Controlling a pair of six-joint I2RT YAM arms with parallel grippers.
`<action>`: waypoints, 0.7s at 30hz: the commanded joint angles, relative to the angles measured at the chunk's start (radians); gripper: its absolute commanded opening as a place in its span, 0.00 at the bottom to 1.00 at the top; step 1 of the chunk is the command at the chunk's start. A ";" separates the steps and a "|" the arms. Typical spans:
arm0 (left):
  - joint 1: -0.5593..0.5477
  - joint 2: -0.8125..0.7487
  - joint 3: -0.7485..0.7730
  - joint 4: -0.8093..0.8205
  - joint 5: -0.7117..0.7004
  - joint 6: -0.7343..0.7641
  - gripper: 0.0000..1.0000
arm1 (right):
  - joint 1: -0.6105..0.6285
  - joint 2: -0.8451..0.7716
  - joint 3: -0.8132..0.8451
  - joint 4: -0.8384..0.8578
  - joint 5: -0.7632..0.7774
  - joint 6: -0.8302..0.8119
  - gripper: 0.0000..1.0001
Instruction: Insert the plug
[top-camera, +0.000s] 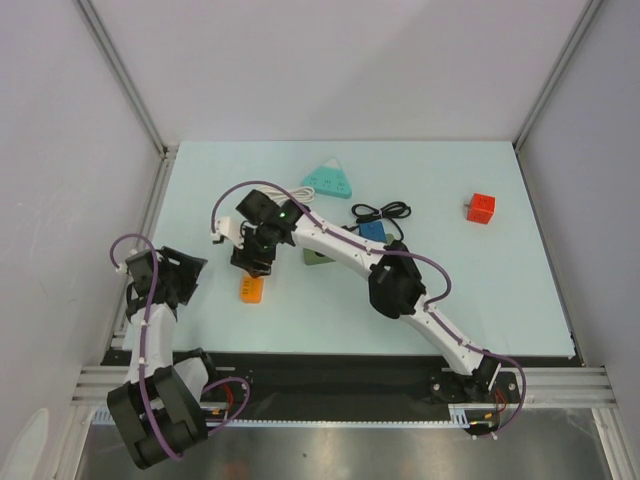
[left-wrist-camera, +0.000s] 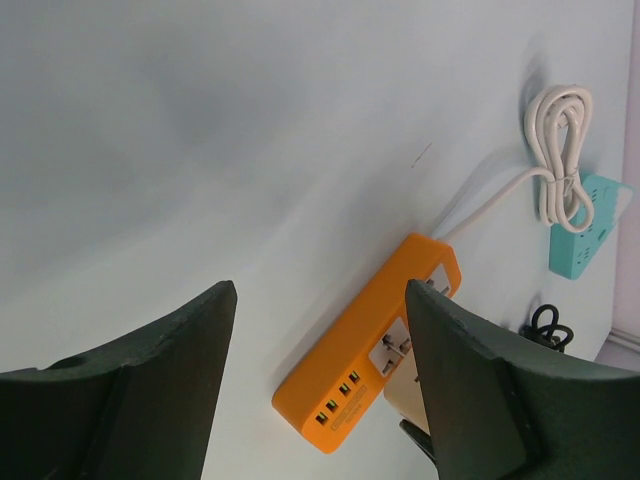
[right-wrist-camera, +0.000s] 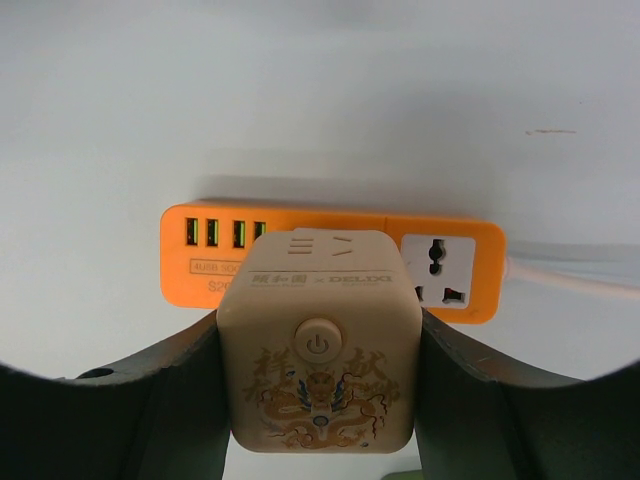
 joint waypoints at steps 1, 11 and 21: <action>0.011 0.002 -0.002 0.028 0.009 0.019 0.74 | 0.011 0.064 0.024 -0.048 -0.008 -0.023 0.00; 0.009 -0.041 0.021 -0.010 -0.012 0.028 0.74 | 0.011 0.157 0.073 -0.091 0.015 -0.013 0.00; 0.011 -0.108 0.041 -0.017 -0.057 0.007 0.74 | 0.060 0.191 0.040 -0.187 0.119 -0.037 0.00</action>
